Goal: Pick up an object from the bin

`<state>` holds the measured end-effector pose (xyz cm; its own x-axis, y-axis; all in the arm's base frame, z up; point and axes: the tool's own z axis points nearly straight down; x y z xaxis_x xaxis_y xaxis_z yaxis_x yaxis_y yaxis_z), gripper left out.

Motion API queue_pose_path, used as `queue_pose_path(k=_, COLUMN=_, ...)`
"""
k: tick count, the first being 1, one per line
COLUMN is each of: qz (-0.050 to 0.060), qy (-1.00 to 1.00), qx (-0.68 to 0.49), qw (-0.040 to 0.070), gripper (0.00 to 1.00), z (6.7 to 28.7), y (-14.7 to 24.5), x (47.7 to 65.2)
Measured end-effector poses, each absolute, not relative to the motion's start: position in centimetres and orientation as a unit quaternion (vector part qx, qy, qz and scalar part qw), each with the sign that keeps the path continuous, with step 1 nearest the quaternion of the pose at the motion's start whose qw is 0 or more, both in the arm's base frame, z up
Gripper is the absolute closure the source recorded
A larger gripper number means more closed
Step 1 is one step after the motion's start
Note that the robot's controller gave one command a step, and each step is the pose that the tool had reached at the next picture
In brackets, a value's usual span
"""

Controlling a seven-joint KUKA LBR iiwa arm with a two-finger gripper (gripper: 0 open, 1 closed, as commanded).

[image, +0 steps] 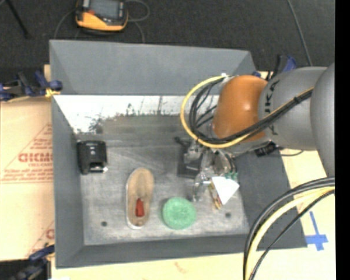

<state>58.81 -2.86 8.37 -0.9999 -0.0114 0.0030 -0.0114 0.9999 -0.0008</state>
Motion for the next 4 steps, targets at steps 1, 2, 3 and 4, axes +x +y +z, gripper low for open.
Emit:
queue_pose_path(k=1, qz=0.0, qy=-0.985, qx=0.174, qw=-0.002, gripper=1.0, z=8.5, y=-8.4, x=62.2)
queue_pose_path(k=2, qz=0.0, qy=-0.985, qx=0.173, qw=-0.002, gripper=0.0, z=8.5, y=-8.4, x=62.2)
queue_pose_path(k=3, qz=0.0, qy=-0.985, qx=0.172, qw=-0.002, gripper=0.0, z=8.5, y=-8.4, x=62.2)
queue_pose_path(k=4, qz=0.001, qy=-0.992, qx=0.13, qw=-0.003, gripper=0.0, z=8.3, y=-7.4, x=62.6)
